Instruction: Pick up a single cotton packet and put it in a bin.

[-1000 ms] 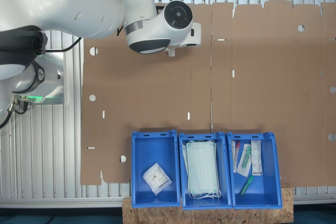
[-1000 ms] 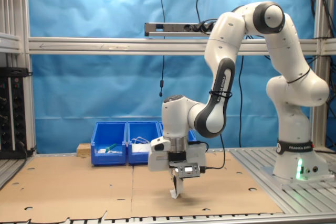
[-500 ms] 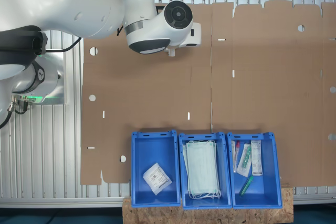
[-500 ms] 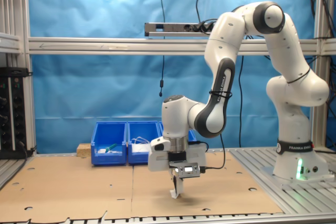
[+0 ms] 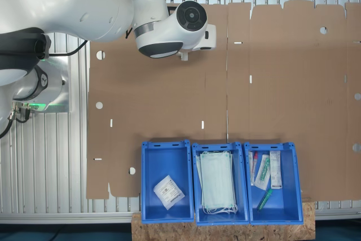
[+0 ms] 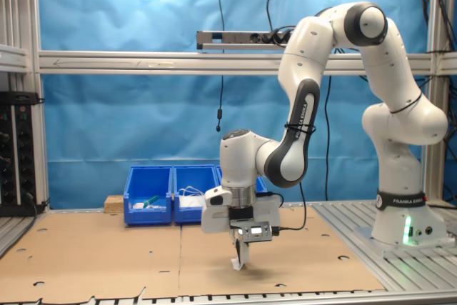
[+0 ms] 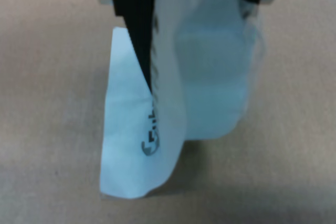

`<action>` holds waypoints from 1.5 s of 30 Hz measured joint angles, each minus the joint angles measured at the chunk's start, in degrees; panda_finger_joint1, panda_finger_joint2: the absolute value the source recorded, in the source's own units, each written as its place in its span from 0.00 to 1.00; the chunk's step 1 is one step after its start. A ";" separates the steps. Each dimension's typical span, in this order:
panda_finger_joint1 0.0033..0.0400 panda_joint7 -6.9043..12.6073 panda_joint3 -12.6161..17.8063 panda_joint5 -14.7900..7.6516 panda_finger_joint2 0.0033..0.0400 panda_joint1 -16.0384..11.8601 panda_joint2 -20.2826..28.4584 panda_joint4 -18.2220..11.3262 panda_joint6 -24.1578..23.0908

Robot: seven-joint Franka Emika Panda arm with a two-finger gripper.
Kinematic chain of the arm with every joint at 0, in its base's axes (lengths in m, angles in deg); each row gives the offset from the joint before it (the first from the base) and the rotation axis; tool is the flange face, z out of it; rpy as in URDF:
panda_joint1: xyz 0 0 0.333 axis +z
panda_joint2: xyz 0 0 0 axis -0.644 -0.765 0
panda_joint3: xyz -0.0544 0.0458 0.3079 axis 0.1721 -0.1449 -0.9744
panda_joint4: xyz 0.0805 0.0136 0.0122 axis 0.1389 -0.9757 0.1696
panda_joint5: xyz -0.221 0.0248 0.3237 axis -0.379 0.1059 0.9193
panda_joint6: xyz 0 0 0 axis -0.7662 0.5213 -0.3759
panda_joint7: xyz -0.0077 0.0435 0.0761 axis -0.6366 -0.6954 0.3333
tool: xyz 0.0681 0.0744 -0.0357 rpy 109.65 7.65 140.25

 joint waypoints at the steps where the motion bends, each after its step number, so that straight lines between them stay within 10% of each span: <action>1: 0.06 0.00 0.00 0.00 0.06 0.00 0.01 0.00 0.00; 28: 0.06 0.10 0.69 0.00 0.06 0.00 10.06 -0.97 7.19; 45: 0.06 3.60 7.35 -2.33 0.06 -0.75 21.57 -9.52 11.45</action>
